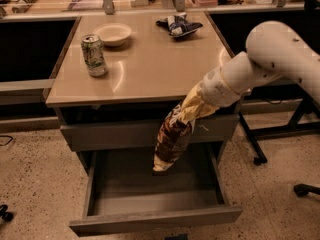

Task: Pick brown chip bag from middle drawer and place on counter

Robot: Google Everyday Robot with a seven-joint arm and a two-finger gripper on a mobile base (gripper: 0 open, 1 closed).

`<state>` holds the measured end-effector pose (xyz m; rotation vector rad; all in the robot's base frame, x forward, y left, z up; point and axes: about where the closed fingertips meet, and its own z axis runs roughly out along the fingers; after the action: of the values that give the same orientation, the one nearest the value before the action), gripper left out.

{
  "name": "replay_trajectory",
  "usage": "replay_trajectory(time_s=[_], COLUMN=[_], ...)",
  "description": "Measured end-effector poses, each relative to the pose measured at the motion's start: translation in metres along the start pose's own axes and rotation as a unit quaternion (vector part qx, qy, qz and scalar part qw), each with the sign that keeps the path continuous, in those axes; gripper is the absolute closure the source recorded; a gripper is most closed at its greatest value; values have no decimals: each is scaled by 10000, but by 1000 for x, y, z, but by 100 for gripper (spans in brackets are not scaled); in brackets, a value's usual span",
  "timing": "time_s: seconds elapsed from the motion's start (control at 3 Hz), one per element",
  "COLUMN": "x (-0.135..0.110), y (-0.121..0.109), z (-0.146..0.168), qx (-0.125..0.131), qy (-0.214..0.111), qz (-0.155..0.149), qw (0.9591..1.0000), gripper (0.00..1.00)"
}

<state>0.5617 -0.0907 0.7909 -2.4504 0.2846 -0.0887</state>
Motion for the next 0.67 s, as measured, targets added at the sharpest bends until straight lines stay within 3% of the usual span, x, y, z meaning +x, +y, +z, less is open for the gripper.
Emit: replay_trajectory(time_s=[0.33,0.67], x=[14,20], y=[-47,-95], z=[-52,-106], qx=[235,493], qy=[146,518], qz=[177,9], qw=[9995,9974], gripper=[100,100])
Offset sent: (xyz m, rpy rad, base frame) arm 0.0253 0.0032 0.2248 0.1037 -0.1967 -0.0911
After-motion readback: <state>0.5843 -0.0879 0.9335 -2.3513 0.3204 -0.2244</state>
